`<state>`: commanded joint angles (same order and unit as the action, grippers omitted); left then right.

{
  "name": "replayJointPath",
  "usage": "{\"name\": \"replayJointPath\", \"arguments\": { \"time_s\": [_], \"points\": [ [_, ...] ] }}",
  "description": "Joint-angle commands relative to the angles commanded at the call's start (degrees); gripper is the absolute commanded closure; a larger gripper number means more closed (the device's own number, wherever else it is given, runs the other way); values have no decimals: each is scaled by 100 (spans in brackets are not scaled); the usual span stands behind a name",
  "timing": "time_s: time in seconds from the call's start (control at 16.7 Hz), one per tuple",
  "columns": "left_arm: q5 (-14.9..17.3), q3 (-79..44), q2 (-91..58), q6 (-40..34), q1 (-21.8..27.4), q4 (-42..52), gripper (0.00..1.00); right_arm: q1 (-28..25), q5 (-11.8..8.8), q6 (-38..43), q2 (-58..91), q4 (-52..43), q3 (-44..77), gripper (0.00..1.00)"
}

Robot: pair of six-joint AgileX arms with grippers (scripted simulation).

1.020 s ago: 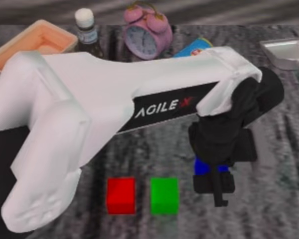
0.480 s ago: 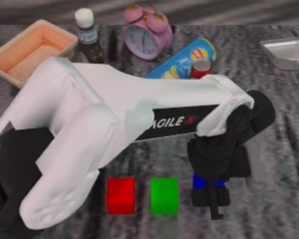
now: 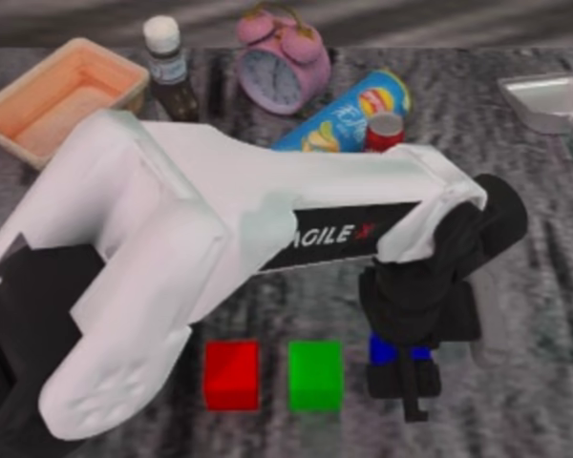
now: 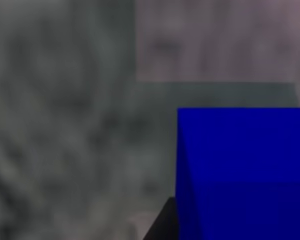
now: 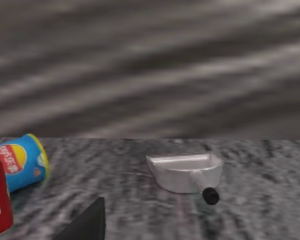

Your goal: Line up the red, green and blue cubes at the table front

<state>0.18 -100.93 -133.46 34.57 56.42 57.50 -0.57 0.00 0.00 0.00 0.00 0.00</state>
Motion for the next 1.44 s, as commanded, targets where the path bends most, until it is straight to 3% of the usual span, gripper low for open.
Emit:
{"name": "replayJointPath", "arguments": {
  "time_s": [0.3, 0.36, 0.9, 1.44],
  "points": [
    [0, 0, 0, 0, 0, 0, 2, 0, 0, 0, 0, 0, 0, 0],
    [0, 0, 0, 0, 0, 0, 0, 0, 0, 0, 0, 0, 0, 0],
    [-1, -20, 6, 3, -11, 21, 0, 0, 0, 0, 0, 0, 0, 0],
    [-4, -1005, 365, -13, -119, 1367, 0, 0, 0, 0, 0, 0, 0, 0]
  ]
}}
